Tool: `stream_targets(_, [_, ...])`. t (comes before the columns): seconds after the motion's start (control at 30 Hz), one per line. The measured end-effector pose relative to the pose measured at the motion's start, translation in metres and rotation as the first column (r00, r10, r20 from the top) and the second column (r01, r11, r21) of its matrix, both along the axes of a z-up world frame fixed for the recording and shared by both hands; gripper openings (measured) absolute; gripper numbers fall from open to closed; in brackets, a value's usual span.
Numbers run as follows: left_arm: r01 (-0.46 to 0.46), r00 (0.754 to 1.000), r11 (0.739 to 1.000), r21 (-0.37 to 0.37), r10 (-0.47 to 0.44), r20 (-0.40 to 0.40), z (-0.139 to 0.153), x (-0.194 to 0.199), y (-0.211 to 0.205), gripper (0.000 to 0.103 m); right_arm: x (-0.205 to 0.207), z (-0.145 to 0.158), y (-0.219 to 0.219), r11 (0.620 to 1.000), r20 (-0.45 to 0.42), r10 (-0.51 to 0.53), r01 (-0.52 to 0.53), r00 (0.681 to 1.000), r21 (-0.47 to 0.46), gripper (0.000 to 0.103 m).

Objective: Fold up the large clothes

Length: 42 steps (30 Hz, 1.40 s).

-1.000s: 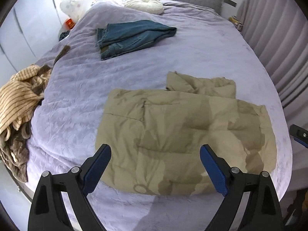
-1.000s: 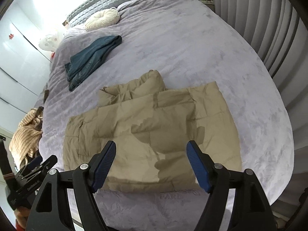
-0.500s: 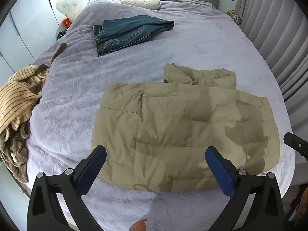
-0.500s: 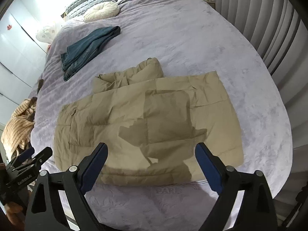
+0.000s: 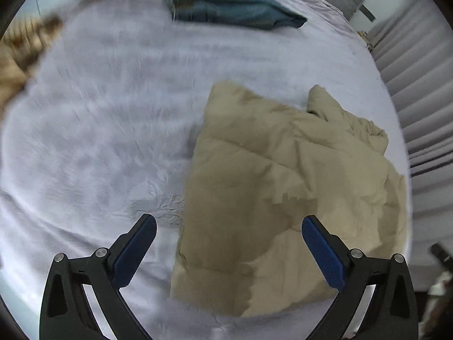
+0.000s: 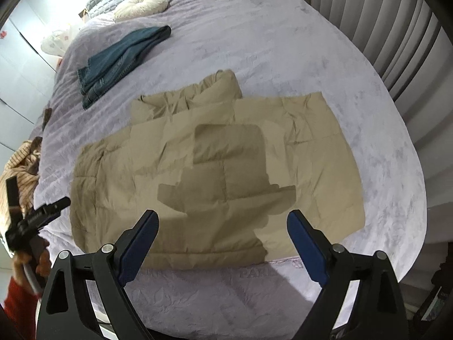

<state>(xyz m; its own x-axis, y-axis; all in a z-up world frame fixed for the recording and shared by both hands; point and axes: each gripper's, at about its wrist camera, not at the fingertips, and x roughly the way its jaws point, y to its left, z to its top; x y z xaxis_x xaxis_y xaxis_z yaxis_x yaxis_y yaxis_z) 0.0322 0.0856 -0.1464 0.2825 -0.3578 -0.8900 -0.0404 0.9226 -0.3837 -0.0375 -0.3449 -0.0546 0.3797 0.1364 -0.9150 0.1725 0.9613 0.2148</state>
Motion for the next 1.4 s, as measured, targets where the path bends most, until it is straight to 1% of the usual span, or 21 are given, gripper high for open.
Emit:
stream_targets(0.07, [0.012, 0.999, 0.997, -0.073, -0.015, -0.039, -0.019, 0.01, 0.007, 0.103, 0.0, -0.004, 0.006, 1.0, -0.016, 0.0, 0.0, 1.0, -0.008, 0.094])
stream_targets(0.17, [0.047, 0.995, 0.98, -0.192, -0.064, -0.081, -0.049, 0.027, 0.006, 0.103, -0.001, -0.009, 0.016, 1.0, -0.048, -0.002, 0.001, 0.999, -0.017, 0.094])
stream_targets(0.27, [0.082, 0.989, 0.97, -0.229, -0.109, -0.105, -0.07, 0.044, -0.003, 0.103, -0.001, -0.012, 0.024, 1.0, -0.069, -0.009, 0.008, 0.998, -0.013, 0.094])
stream_targets(0.43, [0.128, 0.977, 0.939, -0.318, -0.174, -0.12, -0.087, 0.063, -0.019, 0.103, 0.001, -0.017, 0.036, 1.0, -0.084, 0.0, -0.002, 0.996, -0.02, 0.094])
stream_targets(0.53, [0.158, 0.969, 0.934, -0.319, -0.21, -0.134, -0.096, 0.067, -0.032, 0.103, 0.003, -0.025, 0.04, 1.0, -0.098, -0.003, 0.002, 0.995, -0.011, 0.094])
stream_targets(0.6, [0.208, 0.958, 0.932, -0.297, -0.255, -0.128, -0.1, 0.067, -0.044, 0.102, 0.006, -0.03, 0.042, 1.0, -0.107, -0.007, 0.007, 0.994, 0.001, 0.094])
stream_targets(0.63, [0.234, 0.954, 0.929, -0.286, -0.277, -0.12, -0.099, 0.066, -0.05, 0.088, 0.008, -0.03, 0.043, 1.0, -0.108, -0.007, 0.008, 0.994, 0.003, 0.094])
stream_targets(0.67, [0.25, 0.948, 0.922, -0.295, -0.295, -0.119, -0.097, 0.066, -0.054, 0.071, 0.009, -0.031, 0.044, 1.0, -0.106, -0.007, 0.008, 0.994, 0.005, 0.094])
stream_targets(0.7, [0.251, 0.947, 0.917, -0.309, -0.299, -0.119, -0.095, 0.066, -0.055, 0.062, 0.011, -0.031, 0.044, 1.0, -0.101, -0.005, 0.005, 0.995, 0.006, 0.094])
stream_targets(0.73, [0.246, 0.947, 0.908, -0.34, -0.299, -0.114, -0.091, 0.066, -0.056, 0.046, 0.013, -0.031, 0.044, 1.0, -0.099, -0.002, 0.002, 0.995, 0.005, 0.094])
stream_targets(0.77, [0.247, 0.948, 0.902, -0.353, -0.301, -0.105, -0.087, 0.065, -0.057, 0.037, 0.015, -0.031, 0.044, 1.0, -0.098, 0.0, 0.001, 0.995, 0.004, 0.094])
stream_targets(0.87, [0.276, 0.947, 0.897, -0.344, -0.314, -0.06, -0.067, 0.058, -0.059, 0.028, 0.025, -0.032, 0.041, 1.0, -0.089, 0.017, -0.016, 0.996, 0.014, 0.094])
stream_targets(1.0, [0.272, 0.954, 0.9, -0.342, -0.299, -0.029, -0.041, 0.052, -0.061, 0.027, 0.041, -0.037, 0.038, 0.999, -0.052, 0.041, -0.04, 0.998, 0.021, 0.093])
stream_targets(1.07, [0.266, 0.957, 0.899, -0.349, -0.289, -0.015, -0.026, 0.051, -0.061, 0.027, 0.05, -0.045, 0.035, 0.998, -0.042, 0.037, -0.035, 0.998, 0.047, 0.082])
stream_targets(1.1, [0.266, 0.958, 0.899, -0.348, -0.287, -0.01, -0.019, 0.052, -0.059, 0.027, 0.056, -0.052, 0.033, 0.998, -0.04, 0.037, -0.035, 0.998, 0.061, 0.056])
stream_targets(1.13, [0.267, 0.958, 0.9, -0.344, -0.286, -0.006, -0.012, 0.051, -0.059, 0.027, 0.063, -0.062, 0.031, 0.998, -0.053, 0.036, -0.033, 0.998, 0.062, 0.026])
stream_targets(1.17, [0.268, 0.959, 0.904, -0.333, -0.284, 0.0, -0.003, 0.049, -0.064, 0.027, 0.068, -0.069, 0.03, 0.997, -0.062, 0.034, -0.03, 0.998, 0.068, 0.018])
stream_targets(1.2, [0.268, 0.959, 0.906, -0.327, -0.283, 0.004, 0.003, 0.048, -0.062, 0.027, 0.074, -0.079, 0.027, 0.995, -0.065, 0.031, -0.024, 0.997, 0.1, 0.015])
stream_targets(1.23, [0.271, 0.959, 0.908, -0.319, -0.283, 0.011, 0.013, 0.046, -0.07, 0.027, 0.08, -0.09, 0.024, 0.99, -0.058, 0.029, -0.02, 0.998, 0.143, 0.014])
stream_targets(1.37, [0.287, 0.957, 0.914, -0.286, -0.289, 0.036, 0.048, 0.039, -0.1, 0.027, 0.096, -0.118, 0.02, 0.979, -0.037, 0.025, -0.017, 0.999, 0.202, 0.011])
stream_targets(1.4, [0.289, 0.956, 0.916, -0.276, -0.29, 0.04, 0.056, 0.038, -0.106, 0.027, 0.102, -0.127, 0.018, 0.973, -0.039, 0.024, -0.015, 0.999, 0.231, 0.011])
